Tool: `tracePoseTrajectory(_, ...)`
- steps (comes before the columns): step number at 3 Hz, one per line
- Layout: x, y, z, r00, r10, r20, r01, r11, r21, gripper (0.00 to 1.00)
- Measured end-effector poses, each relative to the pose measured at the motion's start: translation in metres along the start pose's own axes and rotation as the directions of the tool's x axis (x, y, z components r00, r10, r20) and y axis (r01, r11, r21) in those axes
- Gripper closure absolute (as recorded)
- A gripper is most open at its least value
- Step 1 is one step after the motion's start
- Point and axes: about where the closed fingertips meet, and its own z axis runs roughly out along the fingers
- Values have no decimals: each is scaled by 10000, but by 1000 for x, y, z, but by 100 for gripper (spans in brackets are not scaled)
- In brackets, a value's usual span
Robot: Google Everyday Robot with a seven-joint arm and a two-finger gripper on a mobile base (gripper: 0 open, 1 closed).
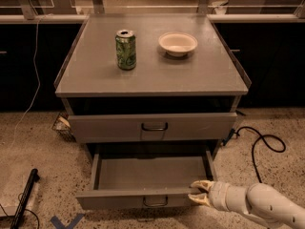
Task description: Open middle drawer
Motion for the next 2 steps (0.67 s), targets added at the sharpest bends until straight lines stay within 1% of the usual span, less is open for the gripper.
tracePoseTrajectory(1,0,0,0,10000,0,0,0,10000,0,28)
tracePoseTrajectory(2,0,0,0,10000,0,1,0,10000,-1,0)
